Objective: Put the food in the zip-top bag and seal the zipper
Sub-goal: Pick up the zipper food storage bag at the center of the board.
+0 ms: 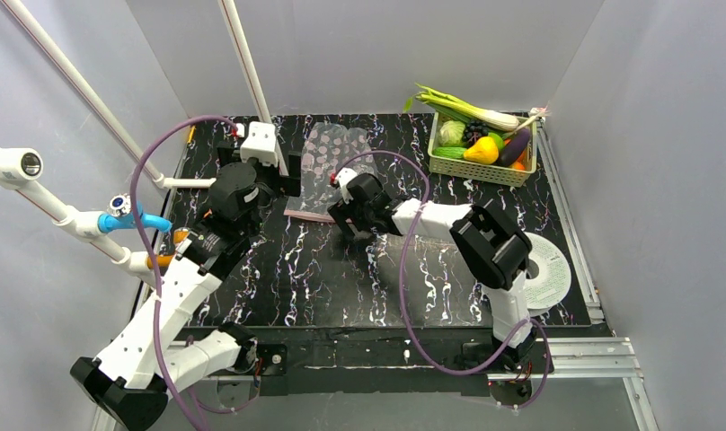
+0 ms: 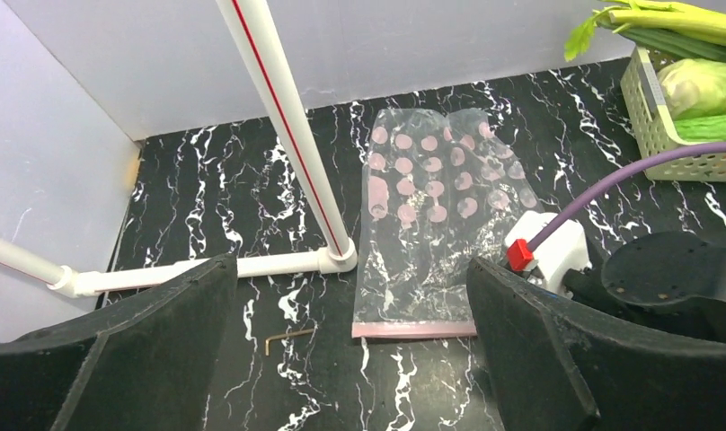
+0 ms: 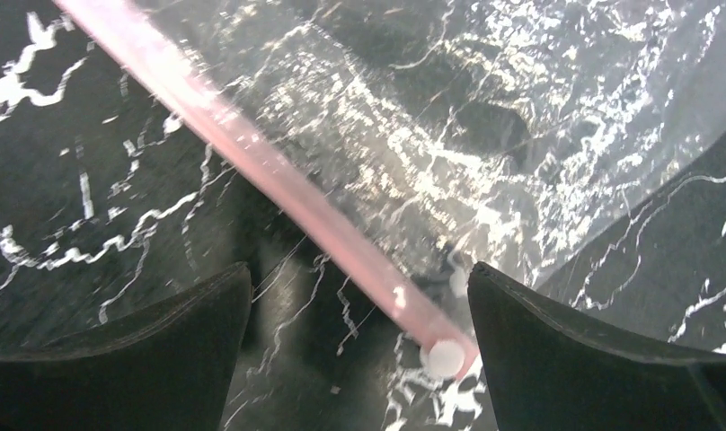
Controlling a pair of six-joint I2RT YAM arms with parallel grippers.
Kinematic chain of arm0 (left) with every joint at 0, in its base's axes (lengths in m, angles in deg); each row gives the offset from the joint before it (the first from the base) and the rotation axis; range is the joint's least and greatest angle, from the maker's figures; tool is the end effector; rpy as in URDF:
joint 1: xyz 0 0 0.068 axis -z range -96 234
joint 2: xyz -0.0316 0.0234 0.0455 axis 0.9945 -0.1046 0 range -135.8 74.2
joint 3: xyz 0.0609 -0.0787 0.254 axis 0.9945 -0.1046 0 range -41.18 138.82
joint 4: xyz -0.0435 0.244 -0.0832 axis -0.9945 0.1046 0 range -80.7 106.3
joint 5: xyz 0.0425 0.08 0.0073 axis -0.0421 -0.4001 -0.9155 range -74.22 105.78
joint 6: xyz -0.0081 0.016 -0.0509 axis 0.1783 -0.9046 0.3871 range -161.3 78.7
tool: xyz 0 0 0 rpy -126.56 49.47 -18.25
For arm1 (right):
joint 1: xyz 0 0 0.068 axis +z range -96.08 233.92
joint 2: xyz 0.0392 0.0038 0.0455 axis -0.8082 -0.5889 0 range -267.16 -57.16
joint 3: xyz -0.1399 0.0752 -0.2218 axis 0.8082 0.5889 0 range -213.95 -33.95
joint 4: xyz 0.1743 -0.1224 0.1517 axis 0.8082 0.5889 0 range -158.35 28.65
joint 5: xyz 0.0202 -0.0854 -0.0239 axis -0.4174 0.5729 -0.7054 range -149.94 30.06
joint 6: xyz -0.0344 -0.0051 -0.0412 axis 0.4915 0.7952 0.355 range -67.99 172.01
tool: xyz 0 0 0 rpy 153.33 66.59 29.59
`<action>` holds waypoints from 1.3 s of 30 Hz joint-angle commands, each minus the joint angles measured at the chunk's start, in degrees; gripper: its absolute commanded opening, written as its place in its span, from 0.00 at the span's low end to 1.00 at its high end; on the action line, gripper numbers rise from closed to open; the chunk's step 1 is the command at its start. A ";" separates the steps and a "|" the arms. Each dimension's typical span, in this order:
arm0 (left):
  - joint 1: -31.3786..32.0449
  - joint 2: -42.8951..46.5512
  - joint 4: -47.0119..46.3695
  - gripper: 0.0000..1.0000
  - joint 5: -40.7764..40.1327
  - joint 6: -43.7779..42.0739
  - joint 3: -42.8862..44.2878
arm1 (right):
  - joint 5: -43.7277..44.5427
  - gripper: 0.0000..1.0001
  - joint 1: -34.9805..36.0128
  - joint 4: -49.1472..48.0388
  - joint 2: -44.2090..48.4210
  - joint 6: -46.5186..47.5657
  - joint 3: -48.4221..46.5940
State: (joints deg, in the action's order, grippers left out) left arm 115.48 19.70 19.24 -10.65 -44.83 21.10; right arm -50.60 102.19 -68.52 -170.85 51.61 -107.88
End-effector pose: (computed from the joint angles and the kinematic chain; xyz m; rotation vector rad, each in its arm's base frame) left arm 0.1848 -0.0946 0.4169 0.1333 1.5989 -0.0073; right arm 0.2952 0.3222 0.1751 -0.8386 2.1041 0.2705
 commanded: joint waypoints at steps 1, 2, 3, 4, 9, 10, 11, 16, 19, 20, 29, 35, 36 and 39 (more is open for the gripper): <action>0.26 -0.70 -2.64 1.00 -2.85 -0.95 -0.69 | -3.54 0.93 -2.15 -0.38 -3.40 2.53 -5.91; 0.17 -0.89 -2.58 1.00 -2.91 -0.96 -0.60 | -3.75 0.90 -2.39 1.58 -4.02 2.25 -6.66; 0.20 -1.01 -2.48 1.00 -2.90 -0.95 -0.58 | -3.85 0.88 -2.50 2.74 -4.23 1.96 -6.70; 0.21 -1.04 -2.47 0.99 -2.85 -0.89 -0.51 | -3.97 0.85 -2.56 2.90 -4.15 1.69 -5.98; 0.16 -1.12 -2.38 1.00 -2.05 -0.44 -0.49 | -1.17 0.59 -2.51 3.02 -3.51 0.85 -1.24; 0.18 -1.19 -2.38 1.00 -2.02 -0.37 -0.49 | -0.68 0.49 -2.49 3.62 -3.47 0.84 -0.57; 0.18 -1.32 -2.31 1.00 -1.84 -0.30 -0.49 | -0.17 0.39 -2.48 3.76 -3.36 0.84 0.32; 0.19 -2.64 -2.06 0.99 -1.03 0.34 -0.31 | 0.29 0.05 -2.43 1.79 0.37 -3.10 6.06; 0.16 -3.81 -1.57 0.99 -0.17 1.03 0.04 | -1.34 0.01 -2.47 0.70 5.19 -6.48 9.85; 0.22 -4.29 -1.32 0.99 0.14 1.30 0.13 | -1.87 0.01 -2.48 0.69 6.36 -7.81 10.42; 0.17 -11.50 3.53 1.00 7.30 8.95 3.55 | -8.71 0.01 -3.27 3.28 17.60 -22.30 14.07; 0.16 -12.93 4.94 0.99 11.13 12.55 4.79 | -15.48 0.01 -8.09 5.51 25.68 -31.98 15.40; 0.16 -12.23 4.41 0.99 11.63 12.64 4.32 | -17.36 0.01 -9.66 5.82 26.43 -33.97 15.40; 0.16 -10.75 2.85 0.99 13.45 13.65 3.13 | -23.96 0.01 -14.06 4.99 30.06 -39.74 15.63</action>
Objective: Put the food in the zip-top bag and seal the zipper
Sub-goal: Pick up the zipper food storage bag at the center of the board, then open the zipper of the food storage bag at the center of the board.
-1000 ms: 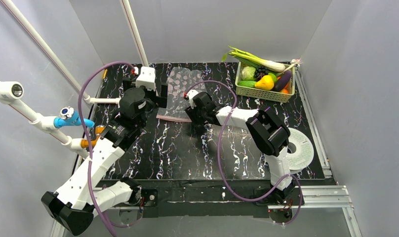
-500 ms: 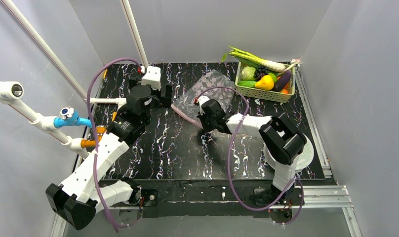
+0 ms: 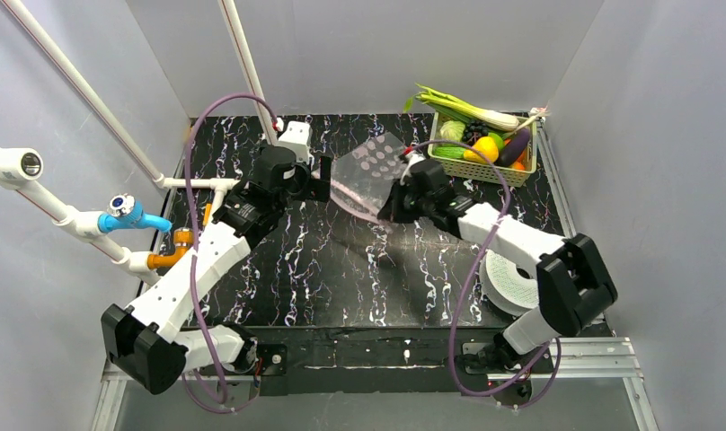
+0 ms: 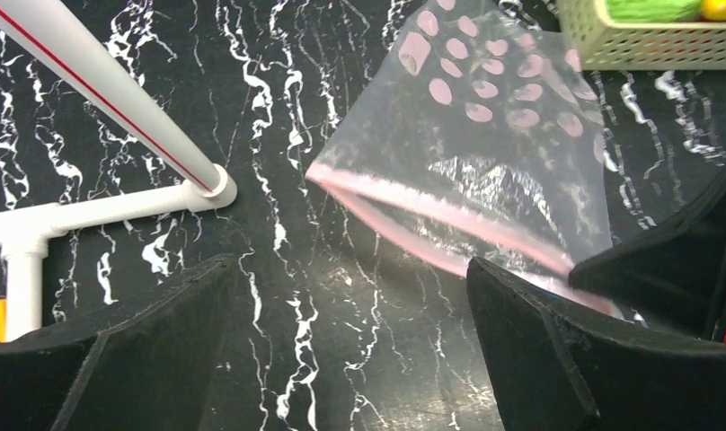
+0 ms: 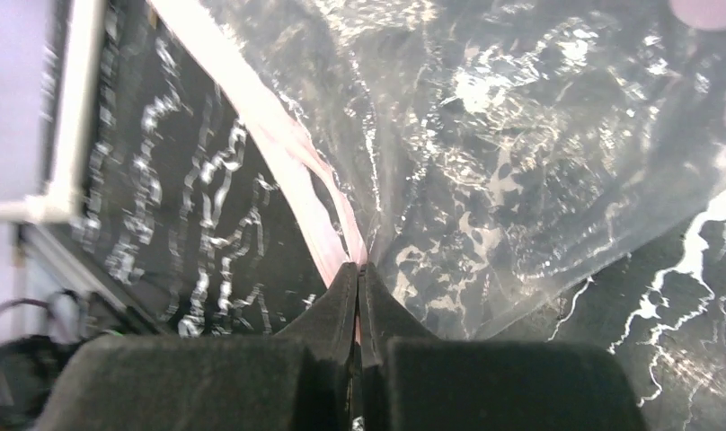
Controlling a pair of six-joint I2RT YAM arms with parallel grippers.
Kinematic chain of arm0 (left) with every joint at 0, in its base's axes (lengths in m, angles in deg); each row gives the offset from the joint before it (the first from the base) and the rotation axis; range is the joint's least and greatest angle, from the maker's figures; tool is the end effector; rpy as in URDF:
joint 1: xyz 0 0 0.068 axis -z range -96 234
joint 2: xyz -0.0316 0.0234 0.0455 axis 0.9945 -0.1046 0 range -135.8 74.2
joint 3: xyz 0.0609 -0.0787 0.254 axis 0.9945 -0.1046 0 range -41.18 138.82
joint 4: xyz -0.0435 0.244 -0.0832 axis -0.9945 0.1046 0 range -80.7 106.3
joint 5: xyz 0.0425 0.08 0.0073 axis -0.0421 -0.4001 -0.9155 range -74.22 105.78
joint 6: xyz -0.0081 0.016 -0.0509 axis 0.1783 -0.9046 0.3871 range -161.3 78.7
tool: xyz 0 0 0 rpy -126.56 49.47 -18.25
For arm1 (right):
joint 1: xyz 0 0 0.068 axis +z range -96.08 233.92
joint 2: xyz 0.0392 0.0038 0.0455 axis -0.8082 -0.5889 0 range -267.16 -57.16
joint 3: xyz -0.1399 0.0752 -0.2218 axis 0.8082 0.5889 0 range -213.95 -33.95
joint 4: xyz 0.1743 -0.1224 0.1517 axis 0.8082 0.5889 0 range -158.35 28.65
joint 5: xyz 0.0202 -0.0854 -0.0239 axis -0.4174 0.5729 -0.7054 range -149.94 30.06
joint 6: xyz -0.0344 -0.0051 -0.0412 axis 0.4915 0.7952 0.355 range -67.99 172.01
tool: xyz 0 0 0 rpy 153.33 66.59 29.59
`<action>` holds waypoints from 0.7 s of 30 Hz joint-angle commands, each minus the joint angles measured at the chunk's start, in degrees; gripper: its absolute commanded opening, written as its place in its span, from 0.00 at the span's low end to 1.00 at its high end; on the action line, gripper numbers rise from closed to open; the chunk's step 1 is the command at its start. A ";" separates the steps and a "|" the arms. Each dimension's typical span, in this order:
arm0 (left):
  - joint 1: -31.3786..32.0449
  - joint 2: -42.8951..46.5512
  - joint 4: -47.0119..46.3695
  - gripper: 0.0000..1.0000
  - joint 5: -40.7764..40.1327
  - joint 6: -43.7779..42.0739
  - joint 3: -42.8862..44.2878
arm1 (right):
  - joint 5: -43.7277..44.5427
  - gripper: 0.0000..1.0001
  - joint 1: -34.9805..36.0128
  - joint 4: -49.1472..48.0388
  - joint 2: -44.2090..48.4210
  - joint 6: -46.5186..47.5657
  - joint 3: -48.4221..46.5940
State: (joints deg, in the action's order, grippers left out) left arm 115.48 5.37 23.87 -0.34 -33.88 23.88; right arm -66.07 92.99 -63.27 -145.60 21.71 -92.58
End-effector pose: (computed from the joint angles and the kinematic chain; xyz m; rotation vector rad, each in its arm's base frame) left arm 0.2403 -0.1355 0.3693 0.2031 1.8717 -0.2001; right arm 0.2655 0.2204 0.2450 -0.2388 2.2784 0.7808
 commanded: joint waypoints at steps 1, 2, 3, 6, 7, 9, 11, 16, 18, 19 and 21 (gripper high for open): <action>0.16 3.84 -2.24 0.99 3.96 3.38 0.05 | -10.10 0.01 -5.86 -1.15 5.76 -11.34 0.25; 0.16 3.97 -2.63 0.99 4.96 4.18 -0.21 | -10.98 0.01 -6.41 -1.78 6.69 -12.44 0.04; 0.16 3.83 -2.88 1.00 6.13 5.06 -0.33 | -11.28 0.01 -6.58 -2.10 7.44 -13.18 -0.41; 0.16 2.82 -3.15 0.99 9.75 7.75 -0.30 | -10.11 0.01 -6.79 -1.58 9.41 -14.54 -1.67; 0.14 2.48 -3.07 1.00 10.47 8.45 -0.21 | -9.63 0.01 -6.99 -1.57 10.08 -14.93 -1.93; 0.15 1.80 -2.57 0.99 11.22 9.89 0.09 | -8.89 0.01 -7.29 -1.95 11.28 -15.57 -2.10; 0.16 1.40 -1.66 0.96 11.10 10.77 0.75 | -7.98 0.01 -7.34 -2.07 12.47 -16.08 -2.10; 0.16 1.39 -0.22 0.81 7.11 14.41 0.35 | -6.46 0.01 -7.43 -3.21 15.03 -17.23 -1.13; 0.16 0.59 0.10 0.80 6.55 16.19 0.14 | -6.00 0.01 -7.42 -3.42 15.91 -17.43 -0.77; 0.11 -0.15 0.11 0.80 6.98 16.99 0.17 | -6.15 0.01 -7.41 -3.49 16.07 -17.45 -0.81; -0.26 -2.20 0.55 0.88 8.61 18.73 0.90 | -7.19 0.01 -7.41 -3.32 15.98 -17.43 -1.14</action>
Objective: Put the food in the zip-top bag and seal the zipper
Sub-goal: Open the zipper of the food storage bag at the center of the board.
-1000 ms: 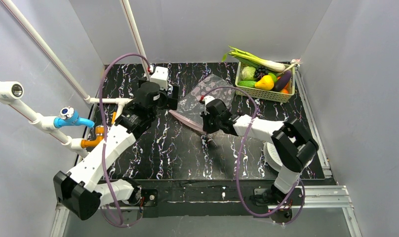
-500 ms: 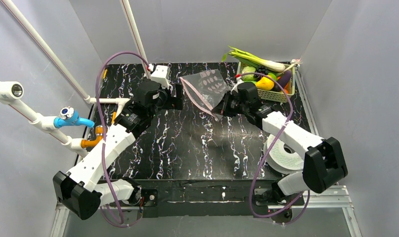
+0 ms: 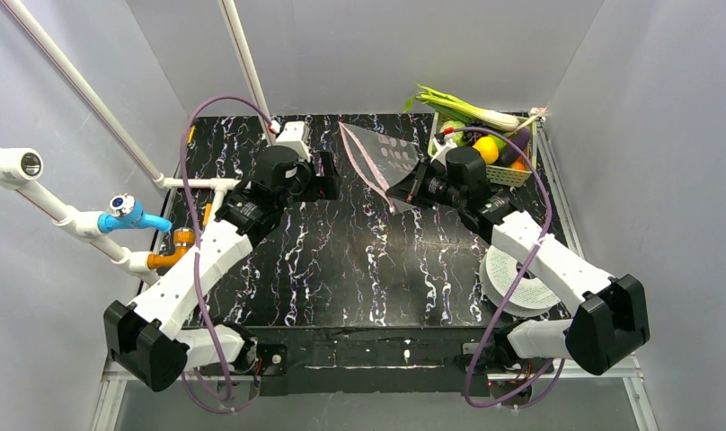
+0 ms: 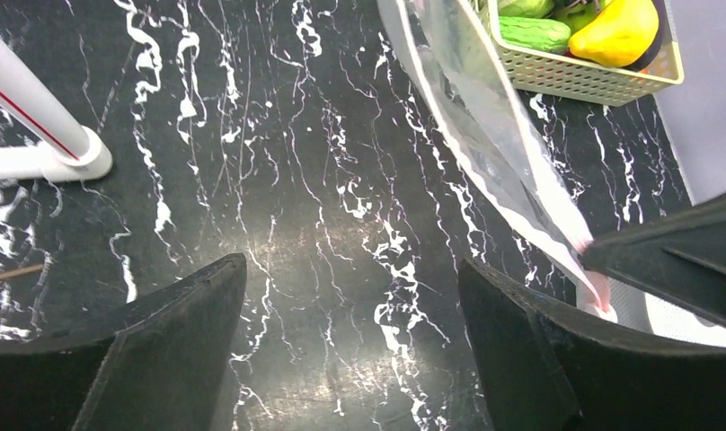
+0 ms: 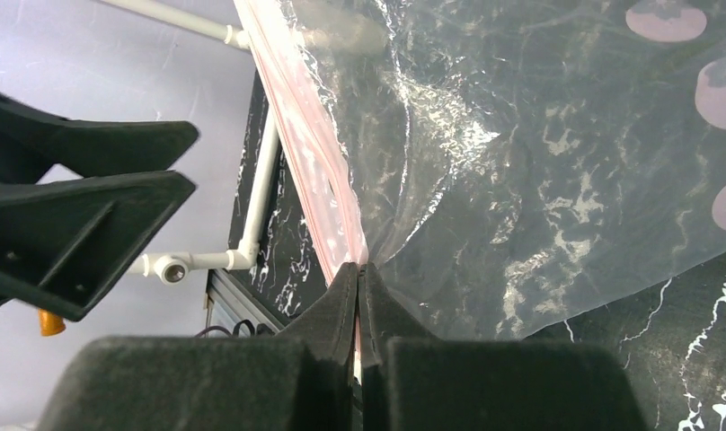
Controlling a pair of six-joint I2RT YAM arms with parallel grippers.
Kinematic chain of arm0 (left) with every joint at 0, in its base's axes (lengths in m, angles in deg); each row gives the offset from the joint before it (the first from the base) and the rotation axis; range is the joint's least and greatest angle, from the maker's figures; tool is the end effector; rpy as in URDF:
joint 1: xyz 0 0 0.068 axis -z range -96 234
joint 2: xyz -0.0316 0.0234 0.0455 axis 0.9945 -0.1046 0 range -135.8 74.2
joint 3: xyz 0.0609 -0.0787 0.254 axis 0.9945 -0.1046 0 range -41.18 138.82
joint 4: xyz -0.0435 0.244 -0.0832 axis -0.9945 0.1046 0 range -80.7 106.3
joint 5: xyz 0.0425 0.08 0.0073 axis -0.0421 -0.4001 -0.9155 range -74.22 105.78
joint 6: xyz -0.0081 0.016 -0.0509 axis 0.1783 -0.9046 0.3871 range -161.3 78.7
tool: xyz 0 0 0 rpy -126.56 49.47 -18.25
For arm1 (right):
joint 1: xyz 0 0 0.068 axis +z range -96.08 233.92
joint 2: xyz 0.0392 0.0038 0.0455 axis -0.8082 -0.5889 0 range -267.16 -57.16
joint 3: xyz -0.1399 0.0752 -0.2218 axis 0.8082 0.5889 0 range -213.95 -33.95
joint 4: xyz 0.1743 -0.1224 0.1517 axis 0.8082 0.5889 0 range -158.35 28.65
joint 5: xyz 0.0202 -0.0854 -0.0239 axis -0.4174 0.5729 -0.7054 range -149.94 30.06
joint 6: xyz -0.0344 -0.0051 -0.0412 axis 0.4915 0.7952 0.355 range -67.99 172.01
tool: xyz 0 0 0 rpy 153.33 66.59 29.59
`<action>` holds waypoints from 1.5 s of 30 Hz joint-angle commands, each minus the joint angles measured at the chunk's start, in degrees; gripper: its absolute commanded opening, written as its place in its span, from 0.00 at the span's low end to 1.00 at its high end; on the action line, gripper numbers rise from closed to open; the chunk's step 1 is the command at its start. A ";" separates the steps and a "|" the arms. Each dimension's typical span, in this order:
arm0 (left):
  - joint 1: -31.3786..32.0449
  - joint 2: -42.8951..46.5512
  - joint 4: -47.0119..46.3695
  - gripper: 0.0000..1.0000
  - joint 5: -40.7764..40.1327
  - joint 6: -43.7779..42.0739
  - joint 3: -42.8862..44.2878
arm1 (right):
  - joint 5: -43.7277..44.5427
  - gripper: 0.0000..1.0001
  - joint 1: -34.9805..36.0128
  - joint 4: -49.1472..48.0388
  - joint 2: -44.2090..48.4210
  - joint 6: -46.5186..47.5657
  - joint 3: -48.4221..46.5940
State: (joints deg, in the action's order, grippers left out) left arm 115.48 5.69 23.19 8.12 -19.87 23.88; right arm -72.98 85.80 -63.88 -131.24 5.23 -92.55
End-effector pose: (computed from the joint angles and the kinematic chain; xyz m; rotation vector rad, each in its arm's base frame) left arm 0.2376 -0.1399 0.3716 0.0733 1.9009 -0.5085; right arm 0.2522 0.1662 0.3227 0.1044 2.0795 1.1054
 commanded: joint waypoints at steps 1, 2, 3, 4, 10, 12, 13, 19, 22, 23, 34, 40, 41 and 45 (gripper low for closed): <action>-0.81 -3.76 1.47 0.93 1.56 5.69 1.35 | -0.93 0.01 -0.23 -2.68 1.54 -0.94 -1.16; -1.65 -4.86 1.55 0.97 3.81 6.80 1.93 | -1.44 0.01 -0.24 -2.77 1.44 -1.04 -1.05; -2.83 -5.88 1.45 0.98 7.13 8.05 2.56 | -1.98 0.01 -0.24 -3.04 1.28 -1.23 -0.73; -4.16 -6.71 1.11 0.98 11.14 9.83 2.61 | -2.40 0.01 -0.24 -3.40 1.21 -1.48 -0.33; -11.41 -7.65 -9.46 0.97 26.94 18.37 -1.89 | -3.58 0.01 -0.22 -3.94 1.34 -2.00 1.54; -11.96 -7.46 -11.86 0.97 29.42 18.42 -2.49 | -3.37 0.01 -0.22 -3.94 1.46 -2.06 2.08; -12.00 -7.28 -12.52 0.98 30.07 17.97 -2.56 | -3.32 0.01 -0.23 -4.68 1.48 -2.08 2.29; -11.97 -9.55 -11.84 0.98 30.58 17.95 -1.77 | -4.81 0.01 -0.13 -6.60 1.06 -2.96 2.64; -11.97 -11.41 -10.89 0.91 31.73 17.94 -0.87 | -4.89 0.01 0.09 -6.92 0.91 -3.10 2.70; -11.98 -11.73 -10.81 0.86 32.03 17.94 -0.74 | -4.96 0.01 0.15 -7.02 0.83 -3.22 2.64; -11.97 -14.11 -10.86 0.63 34.51 17.97 0.01 | -3.79 0.01 1.96 -7.99 0.48 -3.12 2.97; -11.71 -14.79 -11.53 0.66 35.95 18.23 -0.11 | -2.90 0.01 3.26 -7.90 0.26 -2.74 2.71; -11.65 -14.81 -11.68 0.63 36.12 18.23 -0.07 | -2.68 0.01 3.47 -7.82 0.18 -2.69 2.62; -11.71 -15.38 -11.58 0.42 37.35 17.94 0.44 | -2.03 0.01 4.36 -7.48 -0.32 -2.18 2.08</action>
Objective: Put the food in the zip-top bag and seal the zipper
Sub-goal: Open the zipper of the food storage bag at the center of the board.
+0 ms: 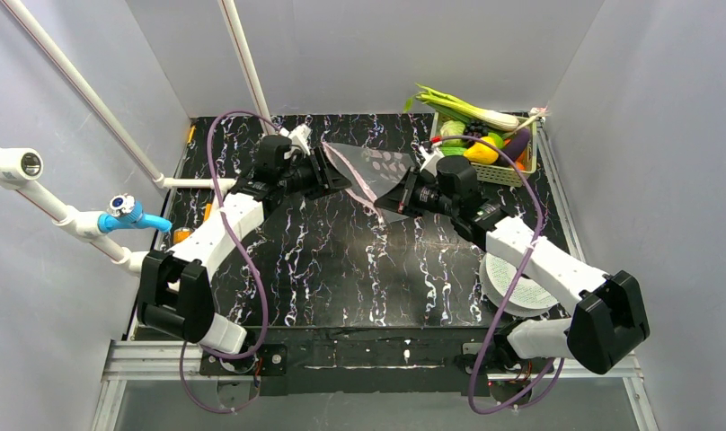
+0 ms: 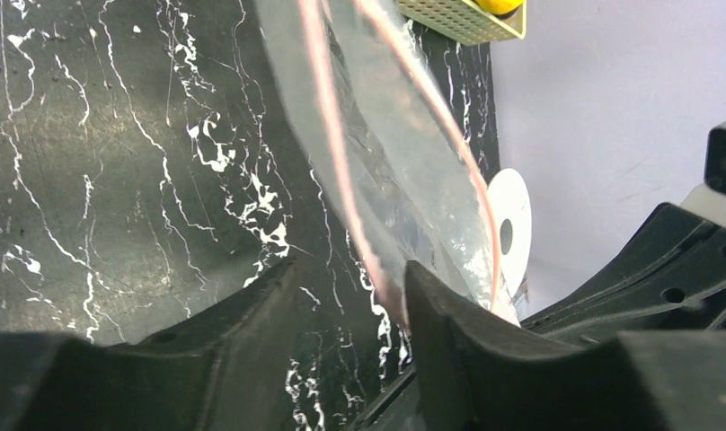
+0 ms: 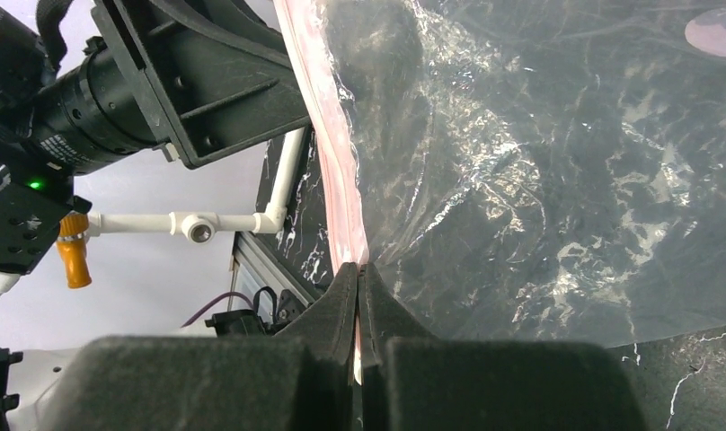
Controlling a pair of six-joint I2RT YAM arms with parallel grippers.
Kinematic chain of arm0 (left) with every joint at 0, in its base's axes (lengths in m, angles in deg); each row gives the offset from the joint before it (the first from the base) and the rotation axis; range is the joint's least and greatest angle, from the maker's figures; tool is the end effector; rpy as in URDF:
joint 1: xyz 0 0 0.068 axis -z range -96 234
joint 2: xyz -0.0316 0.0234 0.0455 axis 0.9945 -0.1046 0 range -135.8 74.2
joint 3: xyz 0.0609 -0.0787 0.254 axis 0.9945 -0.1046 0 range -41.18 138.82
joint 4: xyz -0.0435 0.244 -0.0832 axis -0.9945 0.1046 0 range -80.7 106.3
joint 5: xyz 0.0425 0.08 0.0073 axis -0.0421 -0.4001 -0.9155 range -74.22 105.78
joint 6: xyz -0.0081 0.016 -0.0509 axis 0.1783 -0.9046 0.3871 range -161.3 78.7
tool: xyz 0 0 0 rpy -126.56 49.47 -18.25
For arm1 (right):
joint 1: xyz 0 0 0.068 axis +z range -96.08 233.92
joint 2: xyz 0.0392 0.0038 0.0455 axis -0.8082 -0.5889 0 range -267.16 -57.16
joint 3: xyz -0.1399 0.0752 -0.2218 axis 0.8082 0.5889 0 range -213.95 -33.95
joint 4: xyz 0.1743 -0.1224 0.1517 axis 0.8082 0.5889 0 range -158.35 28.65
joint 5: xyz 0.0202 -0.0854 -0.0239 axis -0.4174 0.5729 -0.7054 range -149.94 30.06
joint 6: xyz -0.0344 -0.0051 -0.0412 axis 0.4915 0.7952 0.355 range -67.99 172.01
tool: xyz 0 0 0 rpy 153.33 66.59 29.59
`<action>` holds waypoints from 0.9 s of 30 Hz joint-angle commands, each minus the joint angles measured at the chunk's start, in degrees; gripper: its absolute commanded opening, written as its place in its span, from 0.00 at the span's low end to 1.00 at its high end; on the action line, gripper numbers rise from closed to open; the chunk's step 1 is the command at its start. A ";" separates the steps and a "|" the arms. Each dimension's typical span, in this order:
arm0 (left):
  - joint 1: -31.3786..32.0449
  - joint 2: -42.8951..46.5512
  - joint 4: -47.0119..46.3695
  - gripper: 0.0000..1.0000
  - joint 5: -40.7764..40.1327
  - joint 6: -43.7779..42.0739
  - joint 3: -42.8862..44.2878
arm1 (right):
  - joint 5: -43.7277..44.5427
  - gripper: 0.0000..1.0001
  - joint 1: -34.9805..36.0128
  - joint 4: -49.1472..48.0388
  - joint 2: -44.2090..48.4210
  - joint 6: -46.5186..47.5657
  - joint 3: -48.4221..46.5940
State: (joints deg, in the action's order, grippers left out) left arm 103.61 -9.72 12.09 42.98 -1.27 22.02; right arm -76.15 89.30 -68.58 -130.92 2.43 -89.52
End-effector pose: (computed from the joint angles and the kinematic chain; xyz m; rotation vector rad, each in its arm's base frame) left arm 0.3141 -0.1292 0.3032 -0.0443 2.1167 -1.1204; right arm 0.2394 0.1821 0.3141 0.0433 2.0823 1.2349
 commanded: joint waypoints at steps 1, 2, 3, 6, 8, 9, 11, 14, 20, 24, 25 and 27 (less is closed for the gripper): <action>0.16 0.07 -0.28 0.33 2.54 -0.97 2.51 | 1.23 0.01 1.04 -2.65 -0.75 0.74 -1.09; 0.18 0.14 0.25 0.25 2.17 -1.38 2.66 | 1.45 0.01 1.20 -2.36 -0.84 1.00 -1.22; 0.18 0.58 0.86 0.16 1.63 -2.02 2.95 | 1.66 0.01 1.33 -1.79 -0.98 1.43 -1.58; 0.67 2.57 6.27 0.00 -3.72 -5.76 4.64 | 2.97 0.01 1.61 3.26 -1.13 5.06 -3.90; 3.00 4.25 14.99 0.00 -16.76 -10.60 8.03 | 7.47 0.01 2.10 9.74 -0.85 9.23 -6.69; 4.90 5.08 18.88 0.00 -23.42 -12.68 10.57 | 9.87 0.06 2.22 12.91 -0.66 11.21 -7.98; 9.28 6.67 24.69 0.00 -36.48 -17.47 13.77 | 13.22 0.20 2.24 17.33 -0.03 14.31 -9.75; 13.12 7.37 33.56 0.00 -44.95 -21.00 18.84 | 14.12 0.34 2.24 19.83 1.95 17.78 -10.23; 15.00 8.02 55.46 0.00 -47.74 -23.70 31.66 | 12.17 0.61 2.24 16.88 7.81 21.37 -5.31; 20.46 5.02 71.30 0.00 -60.02 -23.45 44.31 | 5.34 0.69 2.32 12.77 7.75 22.54 -4.49; 22.03 3.48 75.55 0.00 -63.76 -22.83 47.61 | 4.05 0.70 2.35 11.99 7.34 22.03 -4.65; 25.02 -0.22 81.97 0.00 -70.16 -21.05 52.96 | 1.81 0.70 2.58 10.07 6.12 20.32 -4.49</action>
State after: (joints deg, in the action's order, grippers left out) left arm 123.76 -5.52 73.84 -10.52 -23.28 65.82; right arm -68.35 91.46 -52.58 -123.42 22.51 -94.41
